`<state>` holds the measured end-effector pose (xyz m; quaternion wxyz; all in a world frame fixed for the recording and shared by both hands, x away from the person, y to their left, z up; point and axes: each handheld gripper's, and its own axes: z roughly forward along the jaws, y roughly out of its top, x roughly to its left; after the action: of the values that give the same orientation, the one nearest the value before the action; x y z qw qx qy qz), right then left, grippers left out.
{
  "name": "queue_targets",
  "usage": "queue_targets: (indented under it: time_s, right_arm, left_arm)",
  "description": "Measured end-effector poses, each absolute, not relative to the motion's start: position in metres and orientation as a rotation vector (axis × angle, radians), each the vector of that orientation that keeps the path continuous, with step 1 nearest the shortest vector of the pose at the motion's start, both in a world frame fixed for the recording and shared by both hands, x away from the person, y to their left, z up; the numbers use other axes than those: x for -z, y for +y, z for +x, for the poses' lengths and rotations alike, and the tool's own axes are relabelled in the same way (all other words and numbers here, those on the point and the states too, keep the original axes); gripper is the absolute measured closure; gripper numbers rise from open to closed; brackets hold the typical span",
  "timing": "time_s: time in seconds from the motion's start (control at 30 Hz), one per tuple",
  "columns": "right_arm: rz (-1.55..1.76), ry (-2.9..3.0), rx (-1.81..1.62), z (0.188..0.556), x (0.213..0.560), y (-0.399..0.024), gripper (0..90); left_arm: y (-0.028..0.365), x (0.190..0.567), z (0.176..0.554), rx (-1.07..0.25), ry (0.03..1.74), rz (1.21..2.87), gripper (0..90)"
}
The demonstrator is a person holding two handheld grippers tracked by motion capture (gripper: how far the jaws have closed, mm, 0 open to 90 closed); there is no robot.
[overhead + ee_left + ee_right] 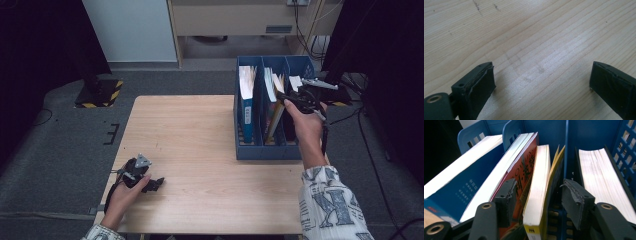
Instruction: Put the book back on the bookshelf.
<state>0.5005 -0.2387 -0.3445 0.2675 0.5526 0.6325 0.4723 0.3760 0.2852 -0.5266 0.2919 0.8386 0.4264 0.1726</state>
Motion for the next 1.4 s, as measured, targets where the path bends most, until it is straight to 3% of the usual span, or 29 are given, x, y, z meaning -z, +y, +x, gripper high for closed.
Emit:
queue_targets:
  time_s: [0.4, 0.9, 1.4]
  right_arm:
    - [1.443, 1.714, -1.275, 0.475, 0.343, -0.246, 46.2]
    - [1.409, 1.755, -1.267, 0.442, 0.368, -0.248, 49.7]
    - [1.403, 1.814, -1.229, 0.422, 0.402, -0.239, 37.8]
  left_arm:
    - [0.285, 0.527, 0.376, -0.461, 1.135, 2.236, 5.0]
    - [0.285, 0.527, 0.375, -0.461, 1.136, 2.234, 4.9]
    - [0.285, 0.527, 0.376, -0.461, 1.138, 2.231, 4.6]
